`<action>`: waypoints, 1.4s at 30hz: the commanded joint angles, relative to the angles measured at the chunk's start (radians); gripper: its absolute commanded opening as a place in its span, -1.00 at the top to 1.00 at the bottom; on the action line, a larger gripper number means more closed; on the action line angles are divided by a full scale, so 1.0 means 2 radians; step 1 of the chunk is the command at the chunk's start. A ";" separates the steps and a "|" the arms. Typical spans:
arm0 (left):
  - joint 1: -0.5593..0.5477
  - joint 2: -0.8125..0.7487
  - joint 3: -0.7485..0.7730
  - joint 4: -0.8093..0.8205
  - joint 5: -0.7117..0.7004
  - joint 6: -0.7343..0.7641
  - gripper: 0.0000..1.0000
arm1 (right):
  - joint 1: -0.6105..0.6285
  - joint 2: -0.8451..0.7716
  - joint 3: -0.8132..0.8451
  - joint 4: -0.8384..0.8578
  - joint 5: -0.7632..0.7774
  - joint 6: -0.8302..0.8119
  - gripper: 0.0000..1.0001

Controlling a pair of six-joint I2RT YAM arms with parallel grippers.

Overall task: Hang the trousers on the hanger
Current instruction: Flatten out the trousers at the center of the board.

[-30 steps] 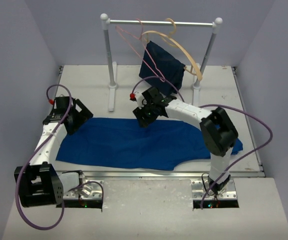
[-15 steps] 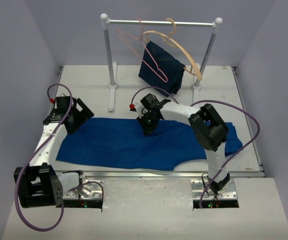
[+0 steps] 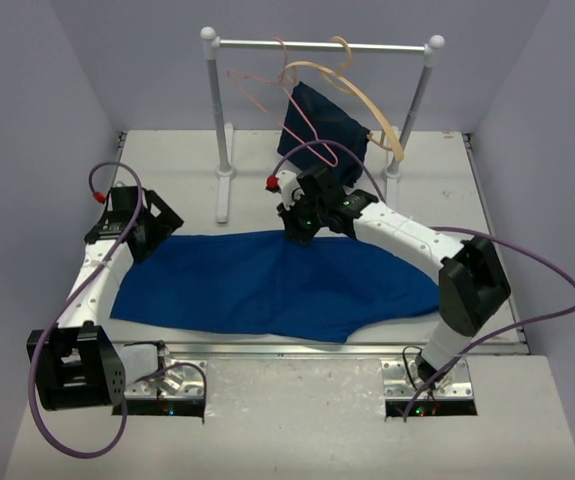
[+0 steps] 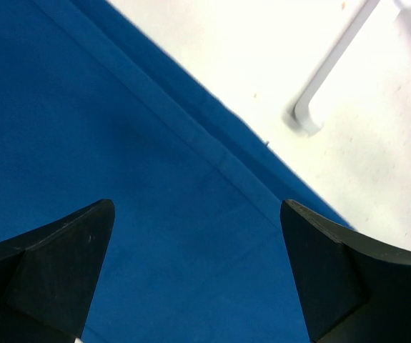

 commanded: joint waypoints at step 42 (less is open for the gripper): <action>-0.045 0.333 0.171 -0.081 -0.178 -0.202 -0.70 | -0.006 -0.197 -0.238 0.074 0.059 0.173 -0.17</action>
